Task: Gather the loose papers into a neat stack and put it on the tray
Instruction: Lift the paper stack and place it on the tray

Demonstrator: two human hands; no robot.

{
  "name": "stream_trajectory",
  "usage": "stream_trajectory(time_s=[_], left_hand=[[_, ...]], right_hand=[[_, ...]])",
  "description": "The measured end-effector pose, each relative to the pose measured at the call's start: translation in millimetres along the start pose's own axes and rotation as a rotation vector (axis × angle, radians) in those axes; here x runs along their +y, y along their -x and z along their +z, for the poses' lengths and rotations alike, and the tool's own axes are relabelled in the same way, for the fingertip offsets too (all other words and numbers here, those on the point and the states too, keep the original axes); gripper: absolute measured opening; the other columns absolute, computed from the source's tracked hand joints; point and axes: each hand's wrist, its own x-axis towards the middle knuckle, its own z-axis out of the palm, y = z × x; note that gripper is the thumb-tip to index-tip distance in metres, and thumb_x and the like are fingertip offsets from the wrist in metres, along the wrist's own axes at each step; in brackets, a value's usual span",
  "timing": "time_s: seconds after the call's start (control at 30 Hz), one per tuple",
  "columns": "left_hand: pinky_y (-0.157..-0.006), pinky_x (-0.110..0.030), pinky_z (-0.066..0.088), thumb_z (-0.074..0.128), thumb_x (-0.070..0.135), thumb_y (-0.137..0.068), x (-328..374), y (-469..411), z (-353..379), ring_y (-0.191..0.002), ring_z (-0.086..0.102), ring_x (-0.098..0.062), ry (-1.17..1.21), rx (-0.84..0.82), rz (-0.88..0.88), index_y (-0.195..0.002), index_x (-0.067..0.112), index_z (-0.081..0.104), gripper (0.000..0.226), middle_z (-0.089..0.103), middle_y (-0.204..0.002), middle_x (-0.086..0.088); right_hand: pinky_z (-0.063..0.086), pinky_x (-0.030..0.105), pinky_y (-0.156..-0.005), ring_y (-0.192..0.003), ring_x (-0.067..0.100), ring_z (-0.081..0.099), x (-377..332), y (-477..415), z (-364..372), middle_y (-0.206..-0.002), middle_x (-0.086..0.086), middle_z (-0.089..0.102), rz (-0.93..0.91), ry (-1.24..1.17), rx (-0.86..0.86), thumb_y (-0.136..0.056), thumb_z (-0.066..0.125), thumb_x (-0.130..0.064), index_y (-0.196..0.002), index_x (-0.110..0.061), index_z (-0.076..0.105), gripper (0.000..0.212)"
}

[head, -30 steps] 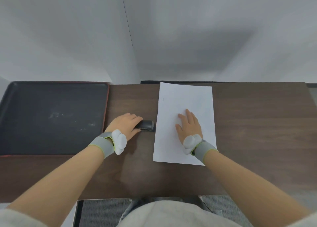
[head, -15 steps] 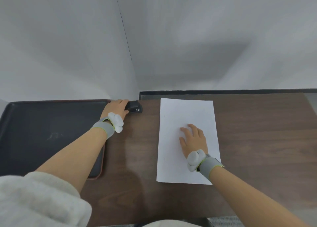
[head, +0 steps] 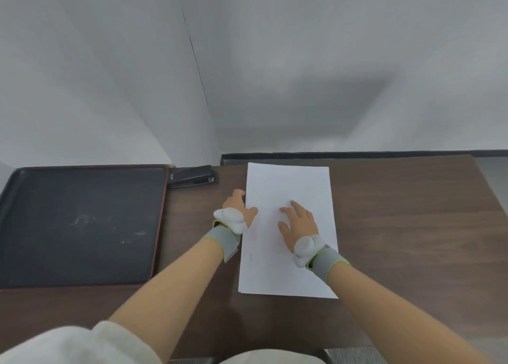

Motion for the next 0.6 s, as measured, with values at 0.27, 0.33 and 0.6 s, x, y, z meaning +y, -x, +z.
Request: stream_trajectory(time_s=[0.27,0.33,0.6], left_hand=[[-0.088,-0.048,0.054,0.064,0.015,-0.086,-0.3,21.3,31.6,-0.104,0.063,-0.036,0.572,-0.016,-0.193,-0.120,0.000,0.056,0.038,0.063,-0.124,-0.022],[-0.095,-0.050,0.050,0.057,0.012,-0.091,0.3,30.9,36.2,-0.111,0.060,-0.036,0.594,0.000,-0.133,-0.128,0.005,0.049,0.039,0.059,-0.129,-0.018],[-0.088,-0.035,0.047,0.050,0.005,-0.092,-8.9,71.5,9.6,-0.101,0.058,-0.022,0.908,0.303,0.053,-0.132,0.012,0.046,0.040,0.058,-0.117,-0.001]], right_hand=[[0.019,0.027,-0.116,-0.142,0.021,0.024,11.6,11.6,-18.4,-0.155,0.005,0.025,-0.058,-0.195,-0.126,-0.096,0.045,-0.020,-0.139,-0.013,0.038,0.044],[0.023,0.026,-0.113,-0.139,0.021,0.031,13.6,17.4,-20.8,-0.152,0.006,0.032,-0.044,-0.269,-0.123,-0.096,0.046,-0.019,-0.138,-0.012,0.040,0.043],[0.039,0.039,-0.101,-0.126,0.034,0.044,40.9,31.0,-37.3,-0.141,0.013,0.042,0.203,-0.227,0.065,-0.090,0.052,-0.030,-0.136,-0.014,0.038,0.051]])
